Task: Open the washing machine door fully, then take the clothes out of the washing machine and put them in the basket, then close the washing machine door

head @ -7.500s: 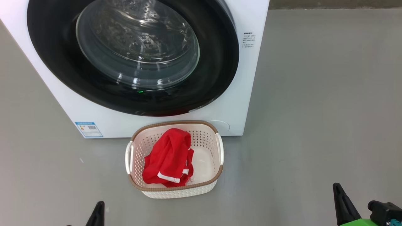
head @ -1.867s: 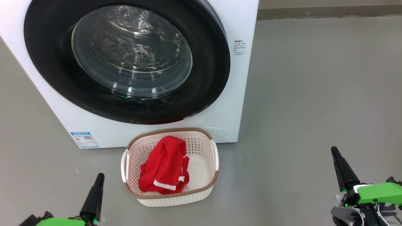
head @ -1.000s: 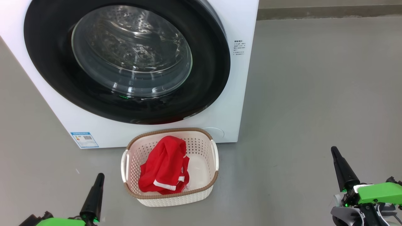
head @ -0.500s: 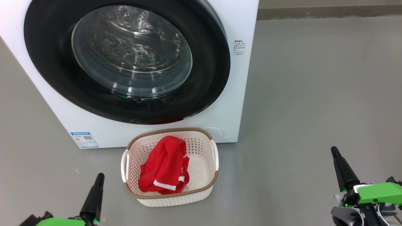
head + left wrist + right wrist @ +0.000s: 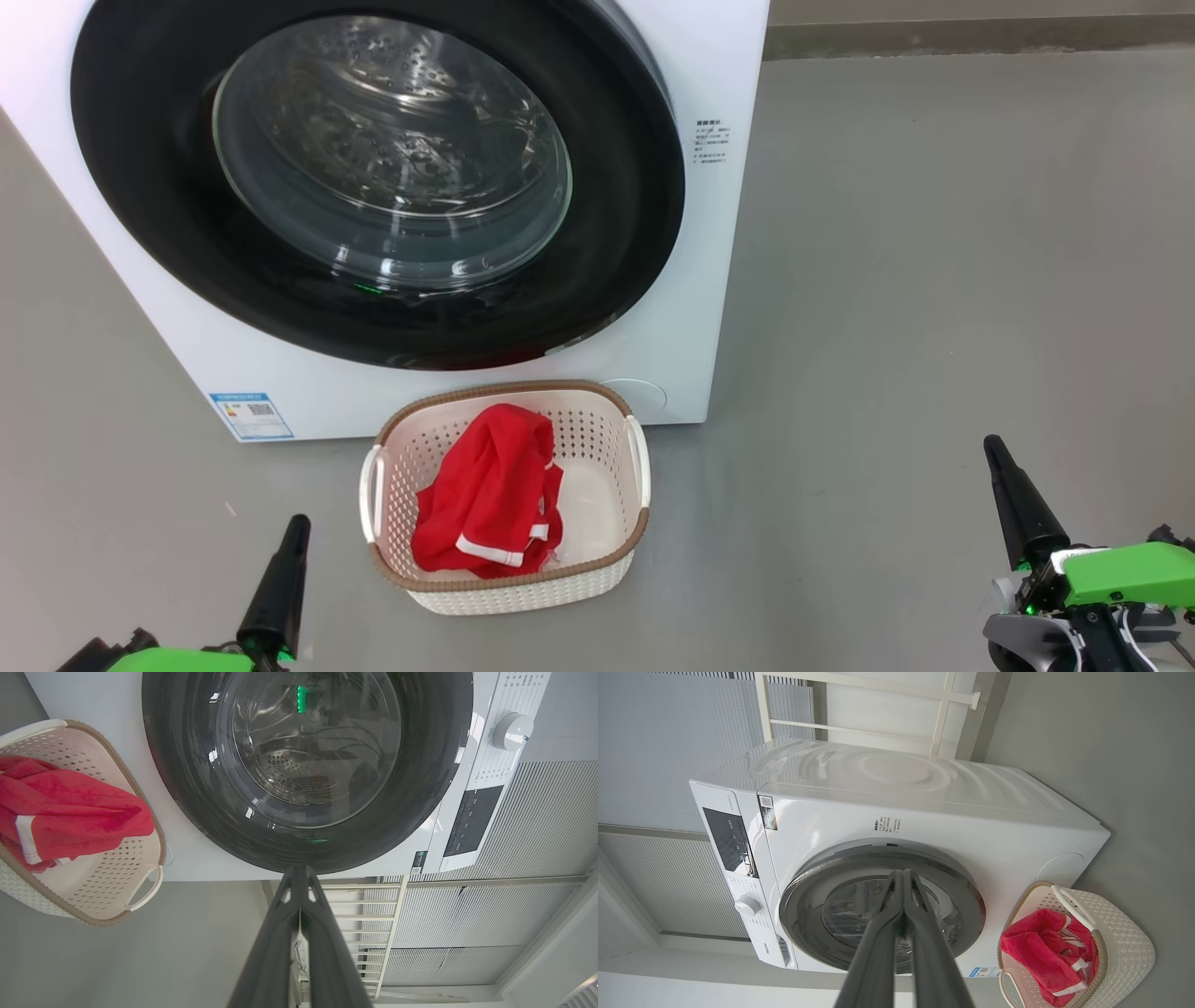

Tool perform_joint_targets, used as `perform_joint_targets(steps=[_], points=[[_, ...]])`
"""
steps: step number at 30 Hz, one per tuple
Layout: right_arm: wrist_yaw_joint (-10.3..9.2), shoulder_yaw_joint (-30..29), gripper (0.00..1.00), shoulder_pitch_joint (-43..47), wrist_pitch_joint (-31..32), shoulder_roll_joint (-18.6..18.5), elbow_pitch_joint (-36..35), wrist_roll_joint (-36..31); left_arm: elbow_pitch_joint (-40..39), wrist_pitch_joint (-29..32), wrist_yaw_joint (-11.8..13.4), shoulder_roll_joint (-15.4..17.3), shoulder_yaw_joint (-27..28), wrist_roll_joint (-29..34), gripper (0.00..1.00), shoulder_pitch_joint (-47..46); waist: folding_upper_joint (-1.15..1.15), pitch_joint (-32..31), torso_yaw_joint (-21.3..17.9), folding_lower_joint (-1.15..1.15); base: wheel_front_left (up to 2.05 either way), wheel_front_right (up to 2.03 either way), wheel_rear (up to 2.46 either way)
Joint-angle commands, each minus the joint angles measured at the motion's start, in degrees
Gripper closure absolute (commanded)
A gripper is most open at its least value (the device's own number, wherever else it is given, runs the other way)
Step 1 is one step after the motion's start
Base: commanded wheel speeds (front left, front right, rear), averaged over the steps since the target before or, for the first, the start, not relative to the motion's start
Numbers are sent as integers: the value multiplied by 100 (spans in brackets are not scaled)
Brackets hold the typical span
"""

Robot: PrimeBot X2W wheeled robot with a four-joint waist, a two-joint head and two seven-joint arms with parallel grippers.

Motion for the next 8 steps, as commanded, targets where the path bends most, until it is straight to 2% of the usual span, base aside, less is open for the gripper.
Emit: perform_joint_targets(steps=[1,8], points=[[5,139,100,-246,34,-85,-168,32,-160,25,-40,62,203,-40,100,-225,0,0,0,0,0,0,0],[5,139,100,-246,34,-85,-168,32,-160,25,-40,62,203,-41,100,-225,0,0,0,0,0,0,0]])
